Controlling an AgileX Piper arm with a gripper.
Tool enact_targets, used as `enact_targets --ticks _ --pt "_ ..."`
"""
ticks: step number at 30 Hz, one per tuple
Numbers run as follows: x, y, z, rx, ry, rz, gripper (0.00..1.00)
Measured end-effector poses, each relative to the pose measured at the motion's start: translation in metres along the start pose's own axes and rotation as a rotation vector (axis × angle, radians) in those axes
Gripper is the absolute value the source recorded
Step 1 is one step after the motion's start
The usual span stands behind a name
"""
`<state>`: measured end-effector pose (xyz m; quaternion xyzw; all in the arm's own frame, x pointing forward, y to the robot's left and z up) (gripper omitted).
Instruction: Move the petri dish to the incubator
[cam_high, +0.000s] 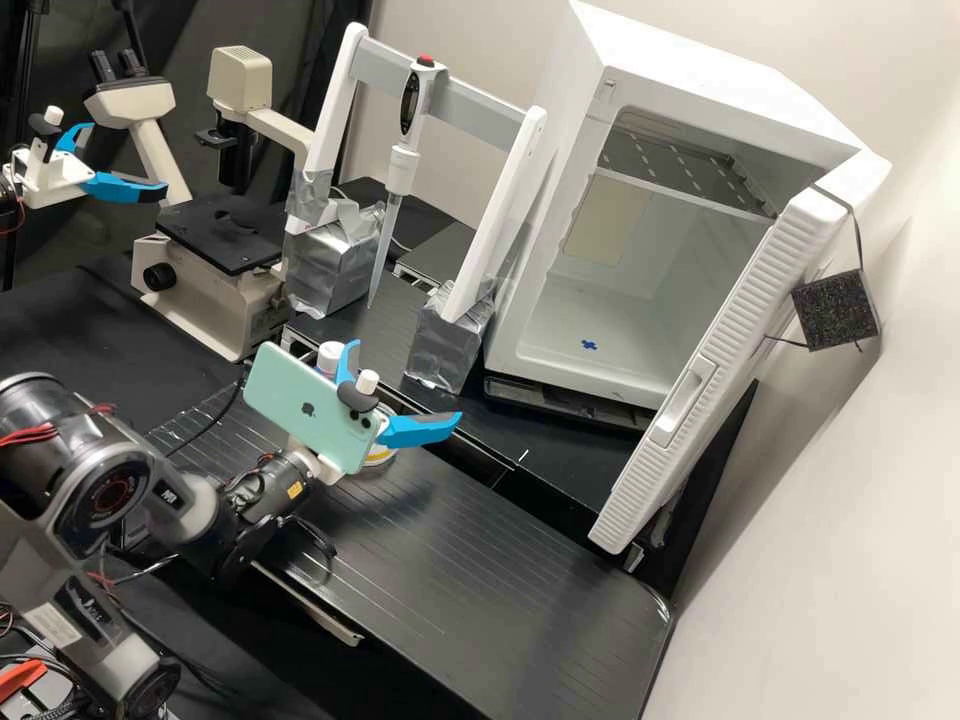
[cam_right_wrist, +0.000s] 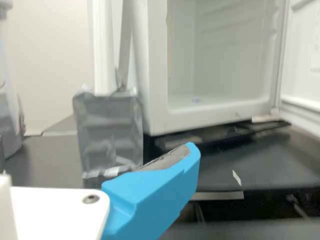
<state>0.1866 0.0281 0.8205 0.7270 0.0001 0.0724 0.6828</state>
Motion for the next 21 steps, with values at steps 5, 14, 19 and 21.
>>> enact_targets --ticks 5,14,19,21 --pt "-0.014 0.001 -0.002 -0.002 0.013 0.006 1.00" --pt "-0.015 -0.006 -0.010 -0.023 0.087 -0.062 1.00" --pt "-0.013 -0.018 -0.006 -0.011 0.065 -0.123 1.00" --pt "-0.012 -0.020 -0.004 -0.011 0.051 -0.135 1.00"
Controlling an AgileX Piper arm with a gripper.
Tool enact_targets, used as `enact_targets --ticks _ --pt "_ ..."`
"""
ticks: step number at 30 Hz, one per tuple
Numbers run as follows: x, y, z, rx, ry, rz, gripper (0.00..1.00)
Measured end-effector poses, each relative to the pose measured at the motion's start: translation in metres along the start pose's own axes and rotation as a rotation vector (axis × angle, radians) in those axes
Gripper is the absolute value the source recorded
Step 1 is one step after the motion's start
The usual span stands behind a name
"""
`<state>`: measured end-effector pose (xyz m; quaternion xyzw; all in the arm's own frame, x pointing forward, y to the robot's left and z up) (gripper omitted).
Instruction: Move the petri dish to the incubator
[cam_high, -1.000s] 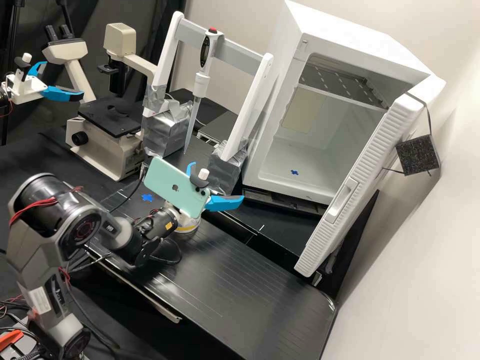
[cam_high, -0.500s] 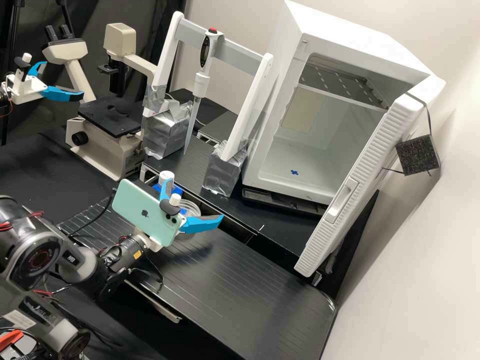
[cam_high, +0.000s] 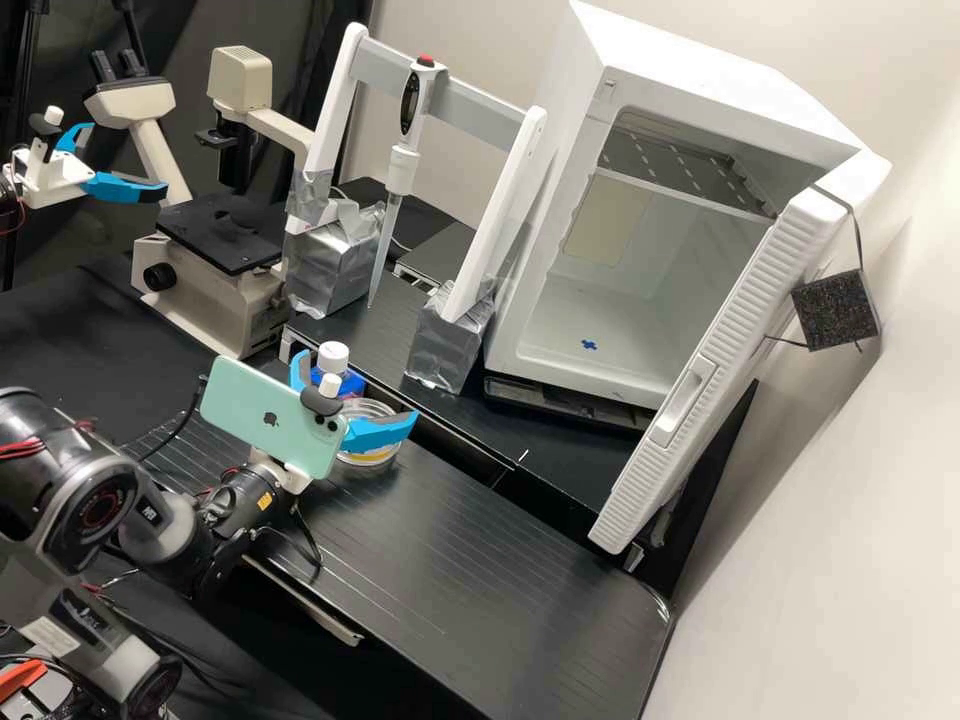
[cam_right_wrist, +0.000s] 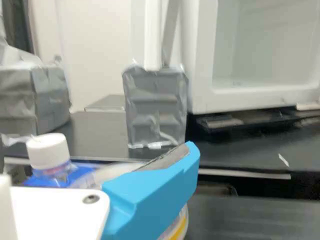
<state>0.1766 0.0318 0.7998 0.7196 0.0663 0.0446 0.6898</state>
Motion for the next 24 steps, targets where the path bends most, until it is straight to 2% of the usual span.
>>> enact_targets --ticks 8,11,12,19,24 --pt "0.000 0.004 0.008 -0.008 -0.043 0.015 1.00" --pt "0.000 0.005 0.008 -0.002 -0.035 0.014 1.00" --pt "-0.001 0.007 0.006 -0.010 -0.020 0.015 1.00" --pt "-0.006 0.014 -0.004 -0.007 0.042 0.045 1.00" --pt "-0.008 0.016 -0.003 -0.016 0.016 0.042 1.00"
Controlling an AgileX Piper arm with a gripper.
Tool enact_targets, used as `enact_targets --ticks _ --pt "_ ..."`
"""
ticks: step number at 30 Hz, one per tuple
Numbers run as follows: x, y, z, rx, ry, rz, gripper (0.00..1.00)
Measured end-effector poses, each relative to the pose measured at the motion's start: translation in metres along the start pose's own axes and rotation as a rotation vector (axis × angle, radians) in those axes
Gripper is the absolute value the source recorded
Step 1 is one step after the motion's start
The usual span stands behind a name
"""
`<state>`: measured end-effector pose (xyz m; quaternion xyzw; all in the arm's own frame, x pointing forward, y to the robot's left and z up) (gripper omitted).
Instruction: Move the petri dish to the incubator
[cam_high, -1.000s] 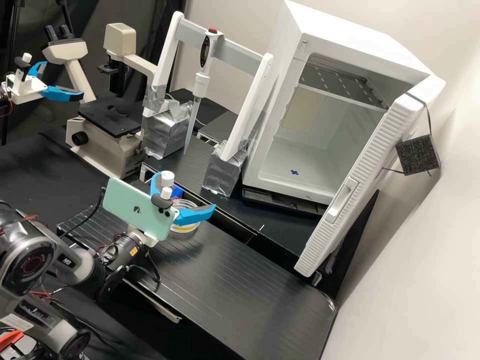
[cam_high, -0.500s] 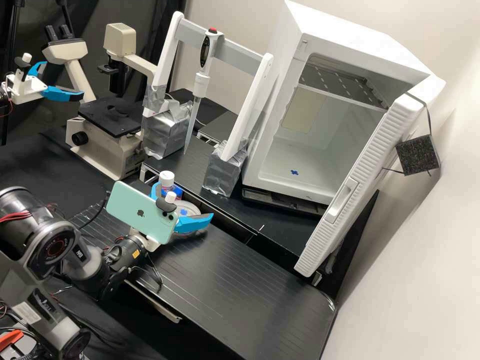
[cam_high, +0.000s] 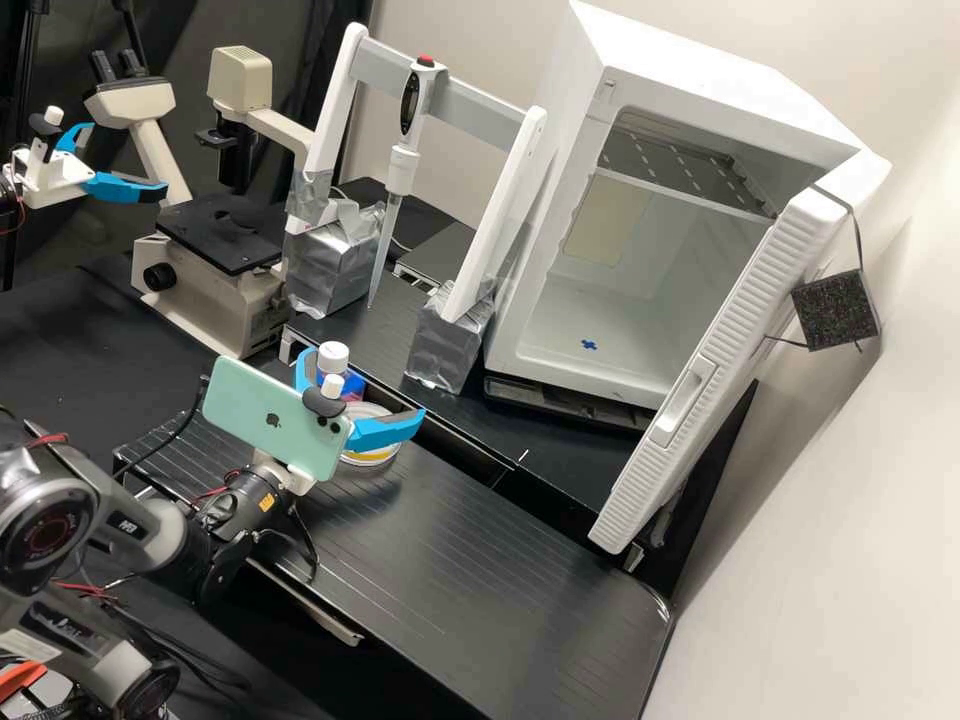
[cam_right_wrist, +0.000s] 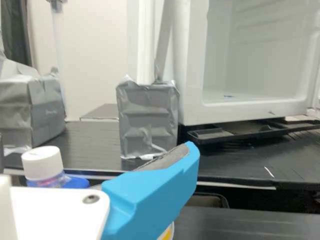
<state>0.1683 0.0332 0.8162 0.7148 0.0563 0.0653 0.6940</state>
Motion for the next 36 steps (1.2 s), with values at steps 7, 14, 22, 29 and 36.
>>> enact_targets --ticks 7,14,22,29,36 --pt "-0.002 0.001 0.005 -0.013 -0.051 -0.015 1.00" --pt "-0.001 -0.007 0.008 -0.014 -0.087 -0.079 1.00" --pt "0.005 -0.014 0.017 -0.035 -0.103 -0.097 1.00" --pt "0.004 -0.008 0.025 -0.064 -0.093 -0.100 1.00" --pt "-0.005 0.004 0.022 -0.048 -0.079 -0.096 1.00"
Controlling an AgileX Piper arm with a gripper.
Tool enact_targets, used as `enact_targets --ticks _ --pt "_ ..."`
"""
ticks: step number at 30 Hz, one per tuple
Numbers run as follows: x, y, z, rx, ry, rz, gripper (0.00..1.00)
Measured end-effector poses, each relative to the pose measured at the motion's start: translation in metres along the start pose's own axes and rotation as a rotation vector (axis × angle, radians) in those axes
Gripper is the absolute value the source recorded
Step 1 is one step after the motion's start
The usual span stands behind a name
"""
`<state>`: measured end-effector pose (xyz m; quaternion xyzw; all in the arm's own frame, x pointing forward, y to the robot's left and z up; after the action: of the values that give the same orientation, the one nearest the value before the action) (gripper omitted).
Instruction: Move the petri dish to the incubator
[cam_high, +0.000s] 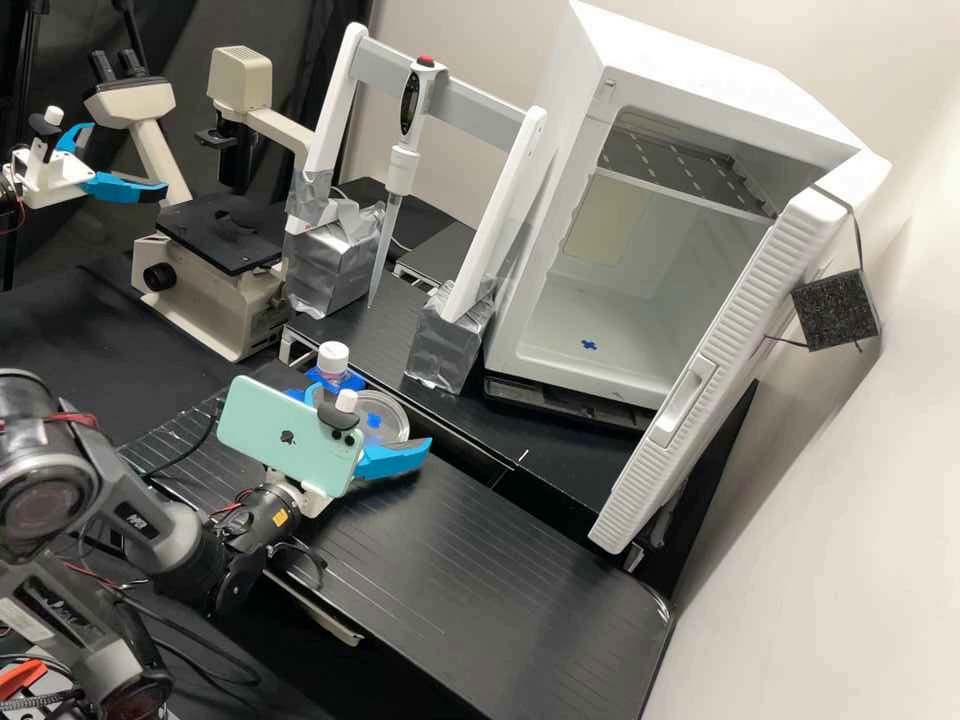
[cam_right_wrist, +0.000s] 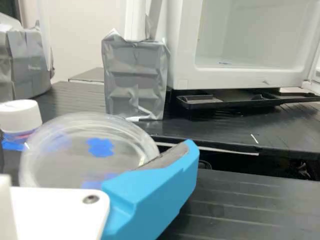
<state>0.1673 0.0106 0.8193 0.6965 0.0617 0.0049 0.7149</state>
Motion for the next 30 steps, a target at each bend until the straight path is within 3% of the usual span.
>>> enact_targets --ticks 15,21,25,30 --pt "-0.013 0.002 -0.017 -0.009 0.000 -0.019 1.00" --pt "-0.005 -0.001 -0.002 0.014 -0.073 -0.022 1.00" --pt "0.006 -0.003 0.009 0.008 -0.061 0.021 1.00" --pt "0.011 -0.001 0.018 0.028 -0.085 0.110 1.00"
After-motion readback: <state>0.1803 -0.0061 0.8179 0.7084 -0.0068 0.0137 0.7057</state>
